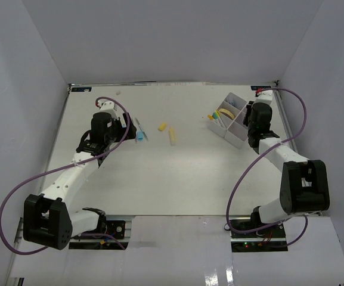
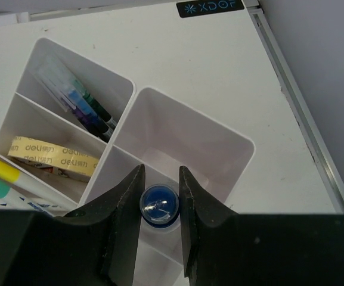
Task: Sort the stationery into containers
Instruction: Place the stationery in the storage box.
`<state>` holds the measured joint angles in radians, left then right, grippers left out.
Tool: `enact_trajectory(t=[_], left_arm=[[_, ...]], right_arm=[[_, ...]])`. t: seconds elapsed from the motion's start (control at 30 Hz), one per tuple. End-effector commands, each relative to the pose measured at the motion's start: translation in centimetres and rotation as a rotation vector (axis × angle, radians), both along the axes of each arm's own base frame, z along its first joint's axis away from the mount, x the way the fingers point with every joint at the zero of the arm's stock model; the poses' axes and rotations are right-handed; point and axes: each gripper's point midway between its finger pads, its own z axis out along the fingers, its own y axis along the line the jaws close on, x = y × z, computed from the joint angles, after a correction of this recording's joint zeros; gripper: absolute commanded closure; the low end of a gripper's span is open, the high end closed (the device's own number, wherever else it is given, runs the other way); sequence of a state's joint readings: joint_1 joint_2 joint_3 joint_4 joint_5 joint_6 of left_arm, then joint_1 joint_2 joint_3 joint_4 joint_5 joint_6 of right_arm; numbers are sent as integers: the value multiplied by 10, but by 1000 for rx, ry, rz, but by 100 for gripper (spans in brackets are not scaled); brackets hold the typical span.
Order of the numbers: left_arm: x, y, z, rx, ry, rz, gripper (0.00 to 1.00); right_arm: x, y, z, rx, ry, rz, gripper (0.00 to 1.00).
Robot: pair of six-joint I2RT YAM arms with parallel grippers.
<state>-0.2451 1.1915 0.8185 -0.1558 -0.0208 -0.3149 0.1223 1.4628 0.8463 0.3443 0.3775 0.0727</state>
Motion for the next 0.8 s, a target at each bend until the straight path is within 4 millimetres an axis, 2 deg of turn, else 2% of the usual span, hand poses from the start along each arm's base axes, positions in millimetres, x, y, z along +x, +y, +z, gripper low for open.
enact_trajectory(t=[0.0,0.07,0.1,0.2,0.27,0.3,0.37,0.4,0.47,0.5,0.53,0.6,0.67,0.7,0.73,0.77], left_arm=[[6,10,25,10,-64,51,2],[6,15,25,25,-68,70,2],[6,19,24,37,-70,86,2],[7,24,24,43,-69,105,2],[7,24,21,44,-60,107,2],[7,26,19,48,-55,114,2],[10,29,14,60,-44,124,2],[10,32,13,69,-38,132,2],[13,39,6,97,-19,150,2],[15,44,5,109,-14,158,2],[16,46,2,115,-5,160,2],[20,52,-7,118,19,170,2],[26,49,-8,94,22,151,2],[28,52,-17,95,49,152,2],[30,50,-21,89,62,138,2],[34,52,-22,91,69,142,2]], right_arm=[[7,0,16,28,-104,-4,68],[5,1,17,33,-110,2,59],[5,3,19,38,-115,12,51],[2,5,30,43,-133,22,41],[-4,4,40,44,-137,25,39],[-7,5,52,49,-160,31,38],[-15,8,59,54,-148,53,37],[-21,12,76,62,-180,82,33],[-32,20,84,80,-171,131,23],[-43,23,101,91,-207,153,21],[-49,26,106,102,-215,173,18],[-69,34,112,127,-225,225,13],[-82,42,110,145,-230,273,7],[-93,44,115,155,-254,291,6],[-99,46,98,162,-227,304,5],[-105,51,93,174,-222,329,3]])
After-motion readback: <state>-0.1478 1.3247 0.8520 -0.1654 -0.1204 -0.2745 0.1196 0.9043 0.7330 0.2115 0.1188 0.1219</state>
